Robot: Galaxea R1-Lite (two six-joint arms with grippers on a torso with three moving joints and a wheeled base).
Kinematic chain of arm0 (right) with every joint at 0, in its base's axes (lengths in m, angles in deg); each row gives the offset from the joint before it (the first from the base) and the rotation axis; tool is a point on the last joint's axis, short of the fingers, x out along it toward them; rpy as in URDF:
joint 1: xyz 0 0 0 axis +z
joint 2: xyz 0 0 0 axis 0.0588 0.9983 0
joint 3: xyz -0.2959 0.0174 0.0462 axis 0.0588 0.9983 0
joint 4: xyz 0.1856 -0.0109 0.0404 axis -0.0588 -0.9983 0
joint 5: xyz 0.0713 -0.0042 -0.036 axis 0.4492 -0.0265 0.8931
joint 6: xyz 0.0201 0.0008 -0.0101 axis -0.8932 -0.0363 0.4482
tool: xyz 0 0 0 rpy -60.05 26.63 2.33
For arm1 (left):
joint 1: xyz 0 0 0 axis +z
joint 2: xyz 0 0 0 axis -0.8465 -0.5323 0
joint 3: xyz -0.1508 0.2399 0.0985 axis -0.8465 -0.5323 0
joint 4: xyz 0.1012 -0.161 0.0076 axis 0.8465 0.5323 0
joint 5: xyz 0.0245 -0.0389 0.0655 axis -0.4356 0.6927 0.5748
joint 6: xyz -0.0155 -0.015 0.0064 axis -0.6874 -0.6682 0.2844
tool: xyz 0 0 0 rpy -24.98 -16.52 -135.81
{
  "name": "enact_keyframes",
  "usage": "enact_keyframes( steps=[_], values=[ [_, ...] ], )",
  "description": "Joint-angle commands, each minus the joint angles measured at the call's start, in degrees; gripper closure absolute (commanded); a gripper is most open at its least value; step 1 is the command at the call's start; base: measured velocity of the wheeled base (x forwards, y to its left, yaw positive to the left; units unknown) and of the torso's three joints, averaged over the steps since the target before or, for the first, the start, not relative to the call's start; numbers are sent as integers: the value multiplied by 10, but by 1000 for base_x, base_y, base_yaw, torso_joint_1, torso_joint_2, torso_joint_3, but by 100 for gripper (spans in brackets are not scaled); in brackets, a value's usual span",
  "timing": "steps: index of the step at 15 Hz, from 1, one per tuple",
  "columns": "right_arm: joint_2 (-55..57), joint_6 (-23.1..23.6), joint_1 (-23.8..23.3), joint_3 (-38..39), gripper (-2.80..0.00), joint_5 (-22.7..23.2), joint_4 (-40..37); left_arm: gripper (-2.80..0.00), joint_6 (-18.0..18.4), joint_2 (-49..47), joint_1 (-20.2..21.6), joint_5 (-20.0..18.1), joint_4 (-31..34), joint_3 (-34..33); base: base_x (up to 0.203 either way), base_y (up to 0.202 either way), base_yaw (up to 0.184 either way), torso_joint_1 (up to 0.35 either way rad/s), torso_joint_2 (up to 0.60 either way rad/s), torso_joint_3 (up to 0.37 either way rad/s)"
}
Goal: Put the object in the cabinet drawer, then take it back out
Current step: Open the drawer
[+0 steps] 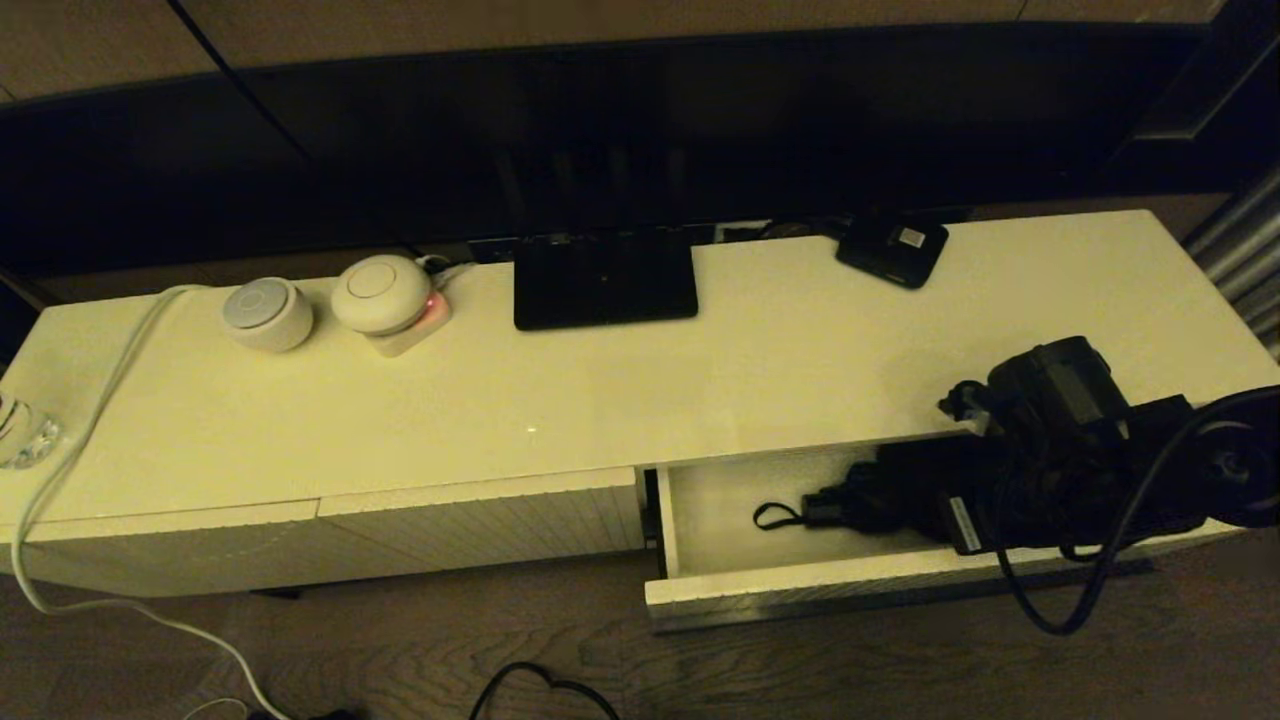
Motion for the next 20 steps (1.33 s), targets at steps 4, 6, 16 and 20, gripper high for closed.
enact_keyframes(
  steps=[4, 6, 16, 20],
  values=[
    [-9, -1, 0, 15, 0, 0, -49, 0, 0, 0, 0, 0, 0, -2, 0, 0, 0, 0, 0, 0],
    [-9, -5, 3, 27, 0, 2, -74, 0, 0, 0, 0, 0, 0, -2, 0, 0, 0, 0, 0, 0],
    [7, -23, 22, 73, 0, 7, -71, 0, 0, 0, 0, 0, 0, -2, 0, 0, 0, 0, 0, 0],
    [5, -22, 20, 102, 0, 11, -77, 0, 0, 0, 0, 0, 0, -2, 0, 0, 0, 0, 0, 0]
  ],
)
